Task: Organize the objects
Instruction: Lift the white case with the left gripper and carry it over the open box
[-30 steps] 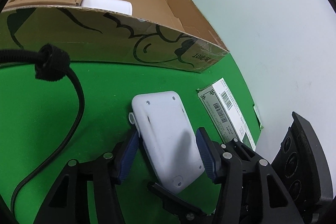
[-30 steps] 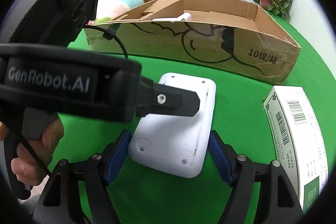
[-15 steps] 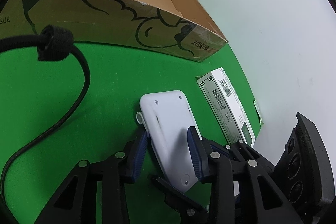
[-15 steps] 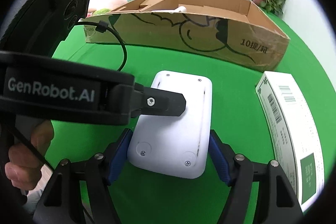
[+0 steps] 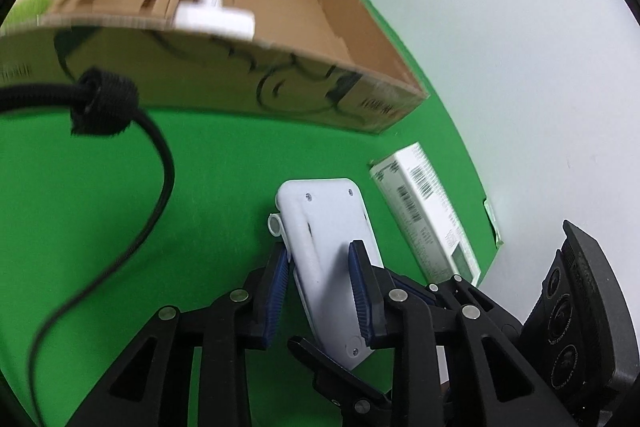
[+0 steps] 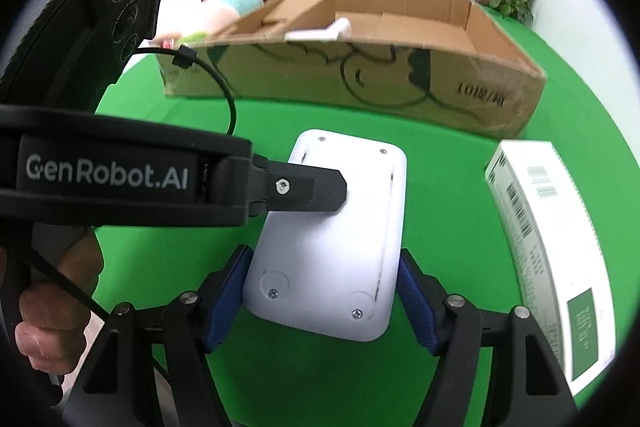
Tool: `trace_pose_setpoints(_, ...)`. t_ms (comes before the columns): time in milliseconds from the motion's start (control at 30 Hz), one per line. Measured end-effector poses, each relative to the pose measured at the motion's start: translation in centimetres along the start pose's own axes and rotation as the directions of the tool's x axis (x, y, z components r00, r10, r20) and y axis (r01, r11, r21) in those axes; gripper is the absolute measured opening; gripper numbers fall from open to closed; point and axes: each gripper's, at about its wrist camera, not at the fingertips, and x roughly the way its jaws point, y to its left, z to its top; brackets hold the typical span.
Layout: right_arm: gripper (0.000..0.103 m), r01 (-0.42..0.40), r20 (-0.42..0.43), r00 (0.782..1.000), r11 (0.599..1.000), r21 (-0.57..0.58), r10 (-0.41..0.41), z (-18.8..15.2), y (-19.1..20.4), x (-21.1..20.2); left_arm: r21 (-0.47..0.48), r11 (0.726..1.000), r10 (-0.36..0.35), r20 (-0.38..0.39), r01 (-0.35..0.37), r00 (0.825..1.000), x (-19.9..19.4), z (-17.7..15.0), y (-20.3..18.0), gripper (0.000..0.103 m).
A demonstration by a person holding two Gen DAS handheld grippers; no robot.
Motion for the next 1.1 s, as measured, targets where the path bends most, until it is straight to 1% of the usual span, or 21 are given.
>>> trace_pose_setpoints(200, 0.070, -0.001, 0.087, 0.996, 1.000, 0.014, 0.000, 1.9, -0.3, -1.7, 0.057, 0.998, 0.020, 0.054, -0.023, 0.998, -2.2, 2.0, -2.3, 0.027)
trace_pose_setpoints(367, 0.070, 0.000, 0.136, 0.991, 1.000, 0.018, -0.003, 3.8, -0.5, -2.8, 0.085, 0.996, 0.026, 0.098, -0.034, 0.995, -4.1, 4.1, -3.7, 0.027)
trace_pose_setpoints(700, 0.070, 0.001, 0.244, 0.970, 1.000, -0.009, 0.001, 8.7, -0.9, -4.8, 0.130, 0.990, 0.031, 0.205, -0.058, 0.978, -8.7, 8.8, -6.4, 0.027)
trace_pose_setpoints(900, 0.070, 0.013, 0.275, 0.962, 1.000, -0.024, -0.006, 11.4, -1.1, -5.2, 0.131, 0.990, 0.017, 0.241, -0.050, 0.970, -10.3, 11.9, -7.1, 0.027)
trace_pose_setpoints(1000, 0.070, 0.014, 0.272, 0.962, 1.000, -0.024, -0.007, 13.0, -1.4, -4.8, 0.130, 0.991, 0.005, 0.246, -0.038, 0.969, -10.6, 13.5, -7.0, 0.027)
trace_pose_setpoints(1100, 0.070, 0.016, 0.272, 0.962, 1.000, -0.023, -0.009, 13.9, -1.6, -4.4, 0.131, 0.991, 0.005, 0.242, -0.038, 0.970, -10.5, 15.2, -7.0, 0.027)
